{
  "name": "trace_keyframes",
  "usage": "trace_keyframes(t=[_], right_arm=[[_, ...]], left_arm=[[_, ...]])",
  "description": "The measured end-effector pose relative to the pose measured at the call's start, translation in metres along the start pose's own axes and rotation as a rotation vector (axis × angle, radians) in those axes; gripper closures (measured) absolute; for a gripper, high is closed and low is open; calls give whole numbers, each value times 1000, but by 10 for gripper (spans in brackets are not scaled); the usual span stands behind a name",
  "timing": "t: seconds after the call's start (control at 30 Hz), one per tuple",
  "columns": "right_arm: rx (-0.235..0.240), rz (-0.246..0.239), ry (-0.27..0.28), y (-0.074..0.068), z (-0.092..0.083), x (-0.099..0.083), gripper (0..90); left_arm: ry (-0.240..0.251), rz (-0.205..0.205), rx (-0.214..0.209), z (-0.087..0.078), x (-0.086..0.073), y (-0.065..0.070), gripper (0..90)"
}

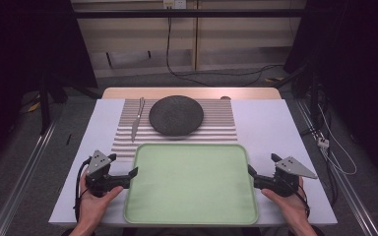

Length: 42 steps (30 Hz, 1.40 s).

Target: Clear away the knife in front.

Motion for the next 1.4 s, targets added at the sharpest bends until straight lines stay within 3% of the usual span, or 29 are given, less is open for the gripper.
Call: trace_keyframes(t=[0.43,0.47,0.77,1.1,1.2,1.3,1.4], right_arm=[[12,4,-4,0,1,0,69],[11,2,-6,0,2,0,69],[12,6,-15,1,3,-1,68],[13,3,-22,-1,4,0,67],[12,3,-24,0,4,0,67],[13,5,-24,0,4,0,66],[15,3,-24,-1,4,0,66]], left_arm=[[-20,-17,-8,-1,5,-4,105],[-21,-16,-4,-2,8,-5,132],[-8,-8,26,1,17,-11,96],[-56,-41,-7,10,26,-21,89],[-60,-44,11,14,32,-25,91],[-118,-86,-1,18,37,-27,97],[-96,-68,30,23,42,-29,102]])
Point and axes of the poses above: each handheld gripper's, and its own axes: z roughly forward along the jaws, x roughly out of its top, y roughly to its right, the point moved 3 cm from there along z, roughly forward along the jaws
